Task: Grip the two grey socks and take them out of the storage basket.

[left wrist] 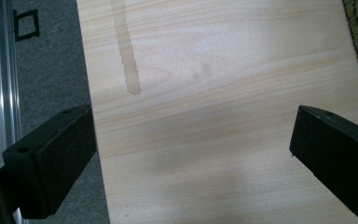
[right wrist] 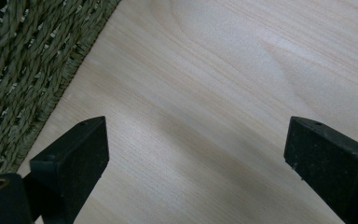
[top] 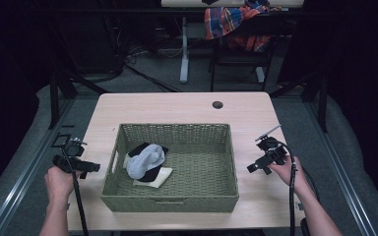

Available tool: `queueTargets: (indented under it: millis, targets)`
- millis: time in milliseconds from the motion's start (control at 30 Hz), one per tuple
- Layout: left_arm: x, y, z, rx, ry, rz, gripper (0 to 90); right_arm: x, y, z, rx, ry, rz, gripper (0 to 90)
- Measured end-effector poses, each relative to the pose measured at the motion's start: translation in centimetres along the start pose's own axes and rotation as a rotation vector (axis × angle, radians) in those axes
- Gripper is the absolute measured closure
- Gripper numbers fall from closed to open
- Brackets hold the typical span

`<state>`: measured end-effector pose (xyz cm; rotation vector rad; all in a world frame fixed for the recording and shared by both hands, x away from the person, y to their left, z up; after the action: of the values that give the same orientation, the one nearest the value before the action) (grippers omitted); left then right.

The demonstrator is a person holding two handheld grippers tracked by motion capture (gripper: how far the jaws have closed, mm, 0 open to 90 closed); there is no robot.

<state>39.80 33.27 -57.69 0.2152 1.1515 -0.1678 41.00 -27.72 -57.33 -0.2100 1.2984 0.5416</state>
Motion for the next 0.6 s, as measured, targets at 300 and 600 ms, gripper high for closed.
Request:
queueTargets:
  millis: [300, 600]
  targets:
    - [0.0, 0.2, -0.2, -0.008, 0.019, 0.0, 0.9, 0.3, 0.3, 0.0, 0.031, -0.028, 0.004, 6.6]
    - [-1.0, 0.7, 0.0, -0.057, 0.042, 0.01, 2.1, 0.0, 0.1, 0.0, 0.001, -0.001, 0.002, 6.8]
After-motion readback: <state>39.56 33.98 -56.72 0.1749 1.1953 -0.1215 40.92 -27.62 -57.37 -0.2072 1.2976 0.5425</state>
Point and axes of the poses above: each handheld gripper's, and its own axes: x roughly forward along the jaws, z roughly out of its top, y roughly to its left, the point moved 5 cm from there along x, roughly forward along the jaws, and after that the axes turned 2 degrees about x, right-handed, at the moved point
